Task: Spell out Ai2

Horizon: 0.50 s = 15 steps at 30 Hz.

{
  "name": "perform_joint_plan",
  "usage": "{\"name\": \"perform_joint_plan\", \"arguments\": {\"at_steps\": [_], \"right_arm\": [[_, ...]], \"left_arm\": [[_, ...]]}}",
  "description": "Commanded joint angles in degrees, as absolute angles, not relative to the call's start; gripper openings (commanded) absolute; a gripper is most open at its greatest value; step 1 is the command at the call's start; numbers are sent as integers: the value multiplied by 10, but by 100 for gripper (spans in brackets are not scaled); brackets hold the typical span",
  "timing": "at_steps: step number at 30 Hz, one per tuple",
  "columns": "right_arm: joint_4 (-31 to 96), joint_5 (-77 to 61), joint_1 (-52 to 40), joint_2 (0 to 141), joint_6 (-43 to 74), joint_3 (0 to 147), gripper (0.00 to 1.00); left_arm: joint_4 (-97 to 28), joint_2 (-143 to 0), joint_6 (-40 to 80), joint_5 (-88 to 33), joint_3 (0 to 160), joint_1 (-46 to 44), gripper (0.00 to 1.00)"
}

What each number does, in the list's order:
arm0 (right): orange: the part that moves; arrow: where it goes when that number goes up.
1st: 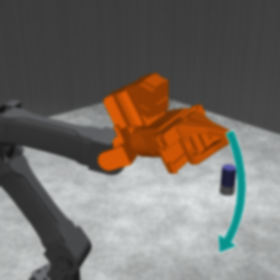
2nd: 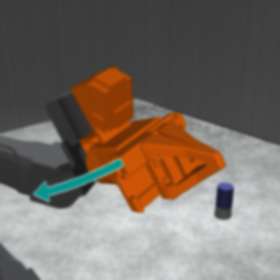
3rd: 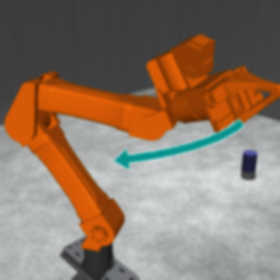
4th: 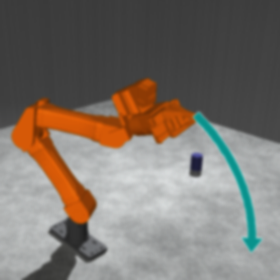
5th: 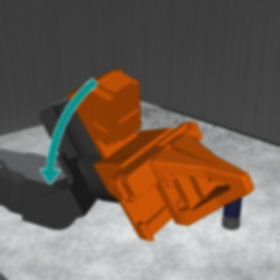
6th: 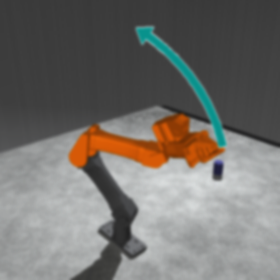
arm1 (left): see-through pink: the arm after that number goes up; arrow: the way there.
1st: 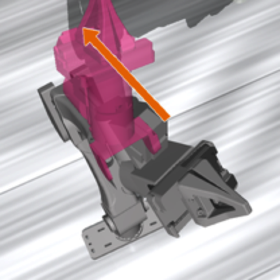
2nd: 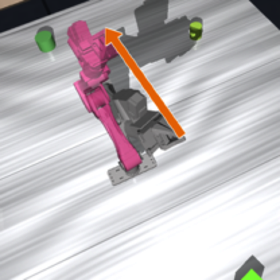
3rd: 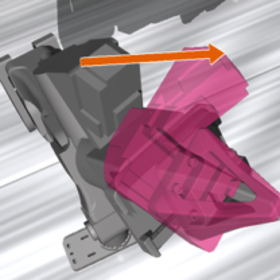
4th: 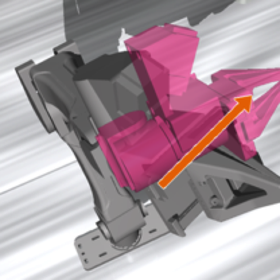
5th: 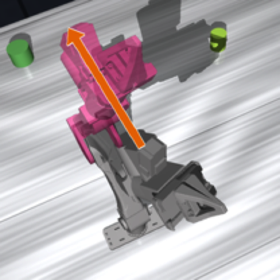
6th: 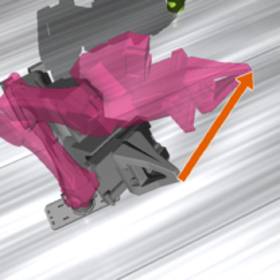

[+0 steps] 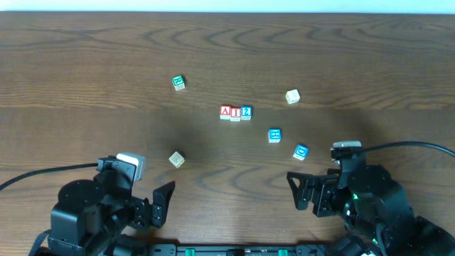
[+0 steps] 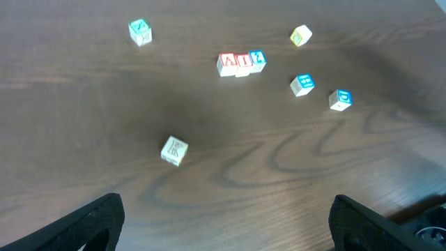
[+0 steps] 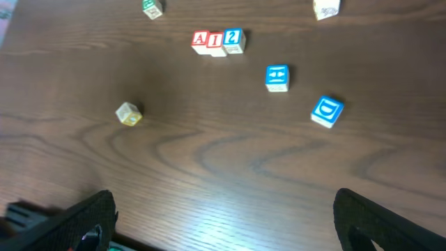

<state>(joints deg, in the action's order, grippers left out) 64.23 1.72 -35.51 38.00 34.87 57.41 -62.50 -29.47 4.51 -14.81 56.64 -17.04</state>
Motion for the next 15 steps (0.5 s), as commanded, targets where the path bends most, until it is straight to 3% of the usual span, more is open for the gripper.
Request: {"name": "perform_joint_plan", "arguments": {"at_steps": [1, 12, 15], "right_arm": [[641, 11, -360, 383, 377, 573, 99], [641, 11, -360, 383, 377, 573, 99], [641, 11, -360, 383, 377, 573, 99]], "left_arm": [[-643, -296, 60, -148, 560, -171, 95], [-663, -296, 59, -147, 560, -171, 95], [-658, -288, 40, -78, 560, -174, 95]]}}
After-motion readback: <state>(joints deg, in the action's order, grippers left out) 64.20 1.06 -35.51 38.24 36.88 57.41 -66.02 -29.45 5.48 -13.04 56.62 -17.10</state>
